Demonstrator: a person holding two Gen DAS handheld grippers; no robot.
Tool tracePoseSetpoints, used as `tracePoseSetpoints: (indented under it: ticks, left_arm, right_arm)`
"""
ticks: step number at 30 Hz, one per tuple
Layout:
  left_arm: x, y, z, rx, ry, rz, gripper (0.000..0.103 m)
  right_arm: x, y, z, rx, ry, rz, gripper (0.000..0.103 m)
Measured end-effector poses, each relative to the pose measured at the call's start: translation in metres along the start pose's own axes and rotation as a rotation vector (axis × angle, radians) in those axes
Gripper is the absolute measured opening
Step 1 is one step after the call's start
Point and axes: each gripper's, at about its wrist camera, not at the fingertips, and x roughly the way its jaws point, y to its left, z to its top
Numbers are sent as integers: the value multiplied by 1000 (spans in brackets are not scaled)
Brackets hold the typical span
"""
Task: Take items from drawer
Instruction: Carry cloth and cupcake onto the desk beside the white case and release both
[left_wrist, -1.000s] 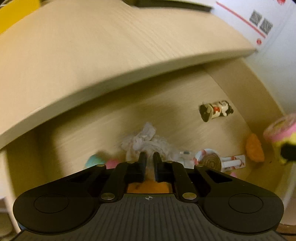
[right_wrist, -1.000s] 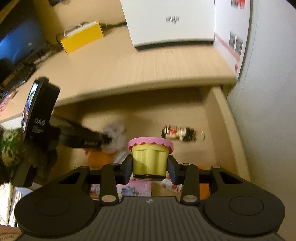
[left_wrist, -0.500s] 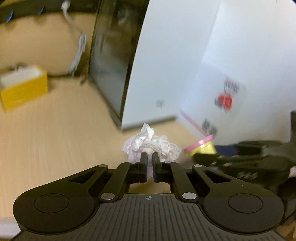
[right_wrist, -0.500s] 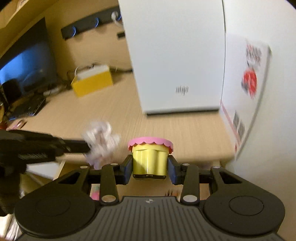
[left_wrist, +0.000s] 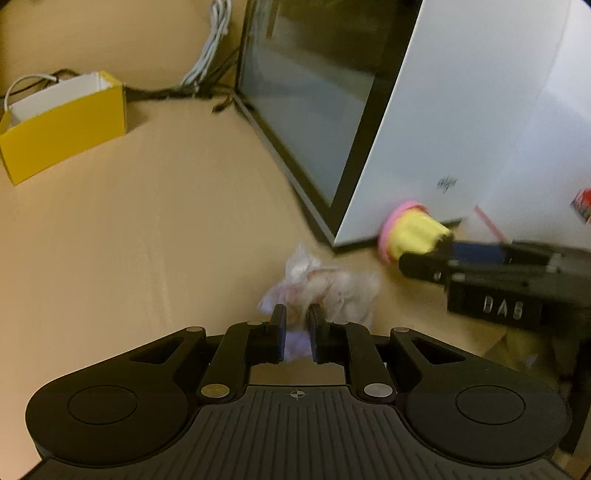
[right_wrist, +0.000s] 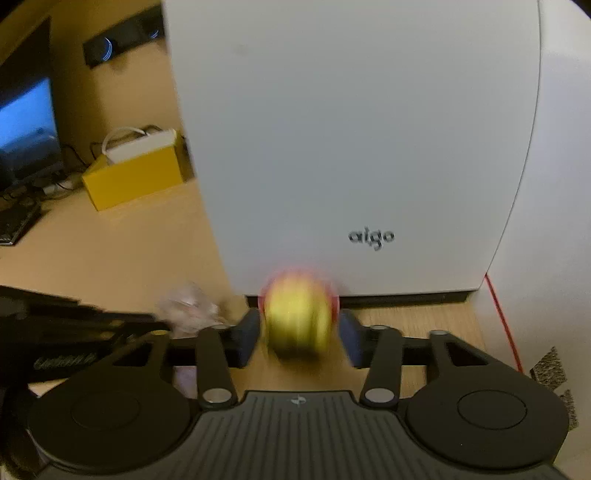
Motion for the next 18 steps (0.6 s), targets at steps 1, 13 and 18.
tracePoseSetpoints:
  ticks: [1, 13, 18]
  left_arm:
    - [-1, 2, -3, -3, 1, 6, 15]
    - [-87, 22, -16, -25, -148, 15, 15]
    - [-113, 28, -53, -40, -31, -15, 15]
  right_arm:
    - [1, -1, -2, 6, 5, 3, 57]
    - [-80, 8, -26, 59, -167, -64, 87]
    - [-109, 4, -44, 83, -68, 33, 95]
